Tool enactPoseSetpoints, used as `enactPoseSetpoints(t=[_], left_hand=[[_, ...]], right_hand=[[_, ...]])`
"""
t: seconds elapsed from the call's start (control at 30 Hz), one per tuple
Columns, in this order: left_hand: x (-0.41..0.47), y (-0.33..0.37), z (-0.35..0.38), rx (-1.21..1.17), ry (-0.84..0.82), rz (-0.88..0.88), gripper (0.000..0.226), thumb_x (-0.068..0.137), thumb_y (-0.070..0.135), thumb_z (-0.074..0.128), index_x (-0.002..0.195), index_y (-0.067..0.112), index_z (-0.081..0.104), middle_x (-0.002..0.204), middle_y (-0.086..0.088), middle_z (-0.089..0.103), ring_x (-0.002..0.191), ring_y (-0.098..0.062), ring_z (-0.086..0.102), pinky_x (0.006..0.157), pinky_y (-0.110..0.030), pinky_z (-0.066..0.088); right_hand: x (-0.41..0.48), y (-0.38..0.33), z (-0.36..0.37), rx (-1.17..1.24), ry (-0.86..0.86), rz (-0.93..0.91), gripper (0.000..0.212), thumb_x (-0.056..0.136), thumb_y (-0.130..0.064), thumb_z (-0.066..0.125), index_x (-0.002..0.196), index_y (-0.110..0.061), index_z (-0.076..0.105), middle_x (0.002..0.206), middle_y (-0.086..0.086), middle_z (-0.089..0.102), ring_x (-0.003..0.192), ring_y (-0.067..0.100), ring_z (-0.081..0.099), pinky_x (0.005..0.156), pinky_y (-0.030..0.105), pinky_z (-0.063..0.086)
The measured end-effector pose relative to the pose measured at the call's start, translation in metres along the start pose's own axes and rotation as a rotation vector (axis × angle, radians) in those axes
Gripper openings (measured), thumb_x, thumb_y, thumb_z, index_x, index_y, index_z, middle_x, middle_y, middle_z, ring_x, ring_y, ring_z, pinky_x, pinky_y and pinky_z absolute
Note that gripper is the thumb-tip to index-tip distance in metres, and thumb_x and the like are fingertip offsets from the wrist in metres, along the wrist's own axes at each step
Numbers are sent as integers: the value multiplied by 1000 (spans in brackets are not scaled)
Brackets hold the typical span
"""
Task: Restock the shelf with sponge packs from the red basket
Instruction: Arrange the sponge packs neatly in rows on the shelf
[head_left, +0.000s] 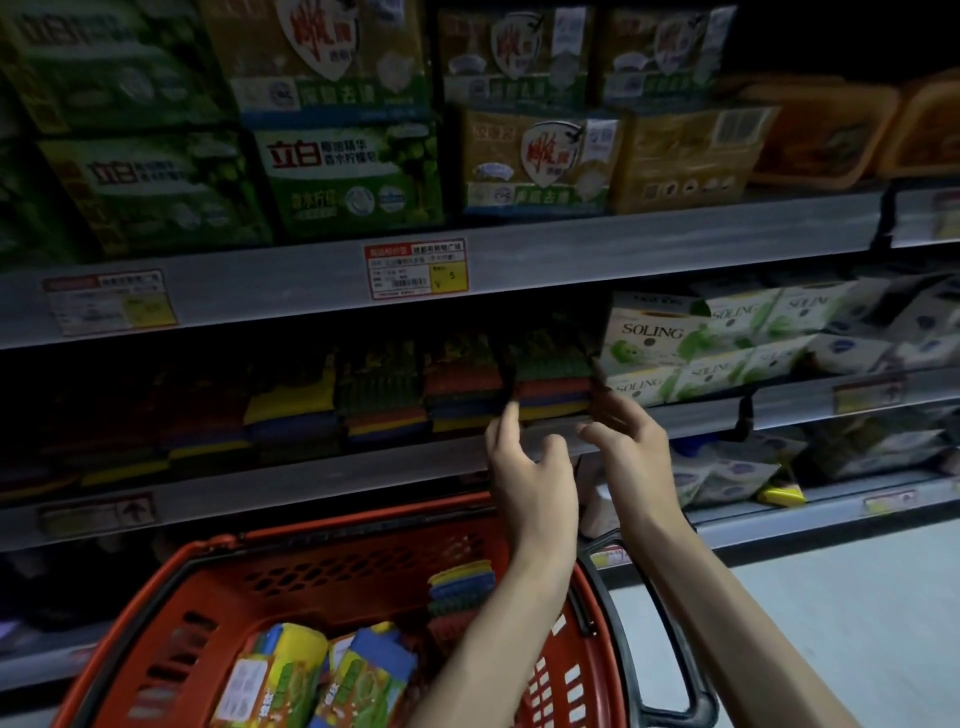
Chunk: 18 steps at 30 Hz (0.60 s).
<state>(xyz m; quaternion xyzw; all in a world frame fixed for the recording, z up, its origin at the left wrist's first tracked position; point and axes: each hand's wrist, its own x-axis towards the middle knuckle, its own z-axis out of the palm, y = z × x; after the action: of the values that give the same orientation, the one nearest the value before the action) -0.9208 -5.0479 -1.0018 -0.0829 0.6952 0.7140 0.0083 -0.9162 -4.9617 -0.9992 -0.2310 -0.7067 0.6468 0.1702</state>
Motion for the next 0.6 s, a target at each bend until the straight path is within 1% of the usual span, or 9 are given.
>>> enactPoseSetpoints(t=[0.1,0.13,0.17,0.2,0.27,0.33,0.47,0.53,0.6], left_hand=[[3,0,0,-1,-7,-20,59,98,8,55,153,23,43,150,4,47,137,-13,47,114,-38,43],[4,-1,0,5,-11,-27,59,97,9,55,153,23,42,149,3,47,135,-13,49,113,-37,44],[5,-2,0,10,-16,-34,59,98,9,55,154,23,42,149,3,48,133,-12,50,111,-36,45],[5,-3,0,13,-22,-42,59,98,9,55,154,23,42,148,2,50,129,-11,52,107,-33,47],[5,-5,-2,18,-41,-56,59,99,10,54,155,25,41,144,2,51,123,-9,53,98,-25,46],[4,-6,-4,23,-56,-60,59,99,10,54,154,25,41,140,1,53,119,-7,53,90,-19,44],[1,-8,-19,147,-54,97,44,98,11,58,137,32,54,123,13,56,107,-1,58,79,-13,46],[2,-12,-34,240,-32,203,32,98,12,60,121,34,61,113,16,58,99,0,60,76,-14,50],[8,-17,-49,284,-9,221,21,98,12,61,106,30,67,101,13,66,88,0,64,68,-15,50]], right_hand=[[2,2,-1,-8,-19,10,43,93,2,58,134,-12,61,109,1,68,78,-1,66,52,10,48],[2,2,0,-20,-24,18,44,94,0,58,136,-12,60,107,3,68,67,0,64,51,11,47],[1,3,1,-59,-26,18,46,94,-2,59,139,-13,58,112,4,67,69,1,63,56,12,49],[-1,4,2,-110,-24,10,49,95,-4,60,143,-13,55,123,4,65,84,2,64,69,13,51],[-4,5,5,-221,-23,-17,57,94,-9,63,149,-12,49,144,4,55,120,11,56,98,26,47],[-8,5,7,-288,-23,-34,60,93,-11,64,150,-12,46,149,3,50,134,18,50,108,35,43],[-11,7,5,-484,72,-150,51,93,-13,62,143,-15,53,140,2,54,125,18,55,103,35,46],[-14,8,6,-547,112,-217,43,93,-14,61,136,-17,59,128,0,57,111,15,59,96,36,51],[-17,10,11,-492,85,-230,30,93,-14,62,123,-20,67,108,-5,66,95,12,64,88,40,56]])
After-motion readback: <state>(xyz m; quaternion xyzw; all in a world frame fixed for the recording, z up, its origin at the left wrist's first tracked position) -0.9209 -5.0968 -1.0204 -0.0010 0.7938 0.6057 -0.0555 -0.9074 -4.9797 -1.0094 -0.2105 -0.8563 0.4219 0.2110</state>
